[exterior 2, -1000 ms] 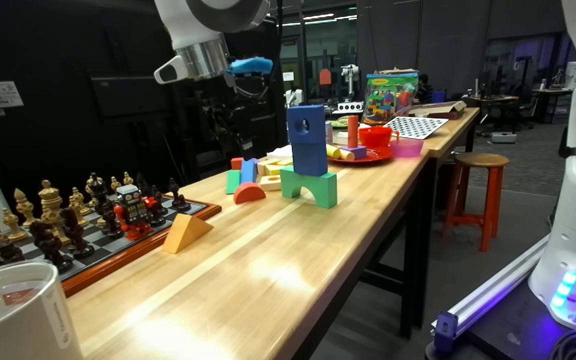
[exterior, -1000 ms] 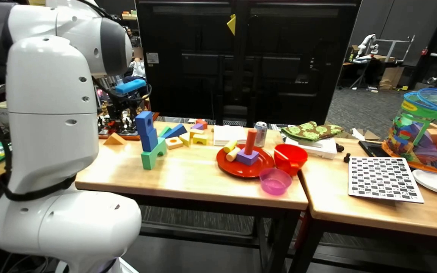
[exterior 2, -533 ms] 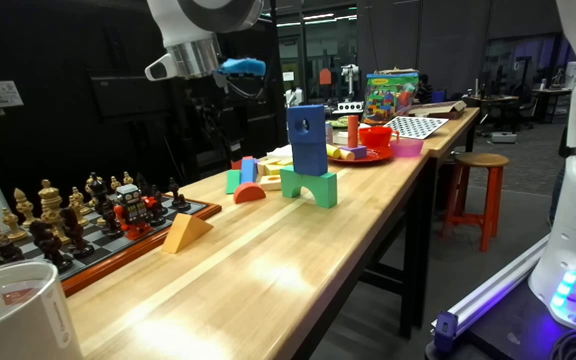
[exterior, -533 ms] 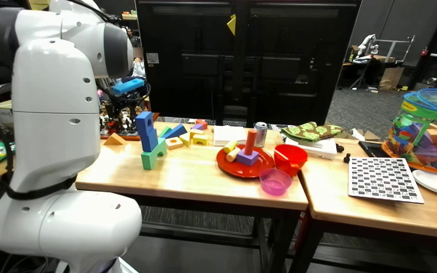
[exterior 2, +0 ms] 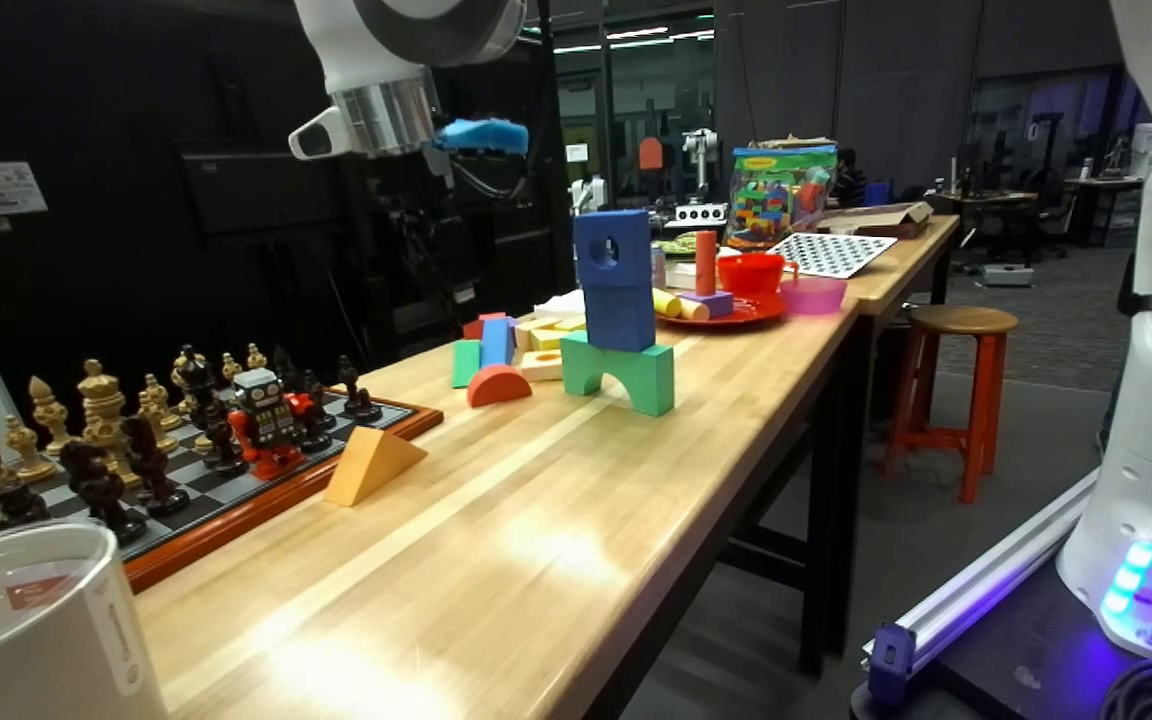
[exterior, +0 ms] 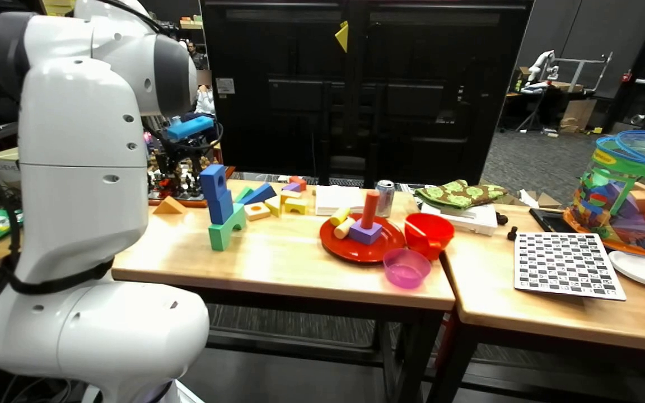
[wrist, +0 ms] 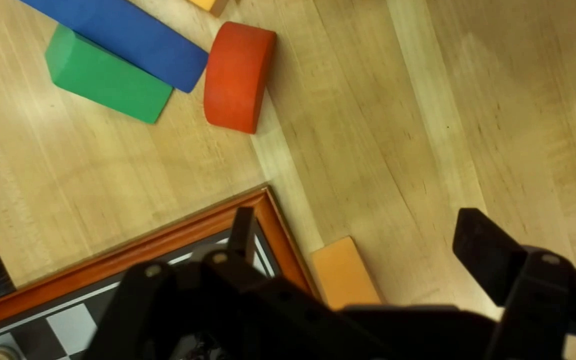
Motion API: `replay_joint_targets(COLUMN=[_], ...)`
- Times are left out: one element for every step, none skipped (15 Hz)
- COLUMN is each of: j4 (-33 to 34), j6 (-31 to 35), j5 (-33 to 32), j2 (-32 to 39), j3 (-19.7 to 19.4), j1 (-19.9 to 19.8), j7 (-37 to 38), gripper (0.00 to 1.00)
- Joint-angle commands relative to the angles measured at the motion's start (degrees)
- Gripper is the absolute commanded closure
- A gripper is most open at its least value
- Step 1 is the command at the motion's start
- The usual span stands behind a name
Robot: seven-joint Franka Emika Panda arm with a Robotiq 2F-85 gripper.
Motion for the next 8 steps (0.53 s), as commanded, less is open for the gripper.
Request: replay_joint_targets(j4=[-2.78,-3.35,-3.79,-4.21,-4.66,-5.09,-5.56,-5.71], j6=[5.86,7.7,9.05,9.99,10.77,11.54,12.16,12.44], j5=[2.13,2.59,2.83,3.11,3.54,3.93,4.43,4.82], j2=[-1.61,-1.59,-1.55,-1.53,-1.55,-1.57,-1.67,-1.63], j3=[-0.25,-0.32,-0.42,-0.54,-0.58,-0.6,-0.58,-0.58], j1=[-2.12,-2.73,-3.23,-3.71,-4.16,-4.55,-4.88,-5.07], j7=[-3.22,-4.2,-4.94,-5.64,-6.46,-7.13,-7.8,-8.37], gripper=[0.0,0.0,0.0,0.0,0.0,0.0,0.0,0.0])
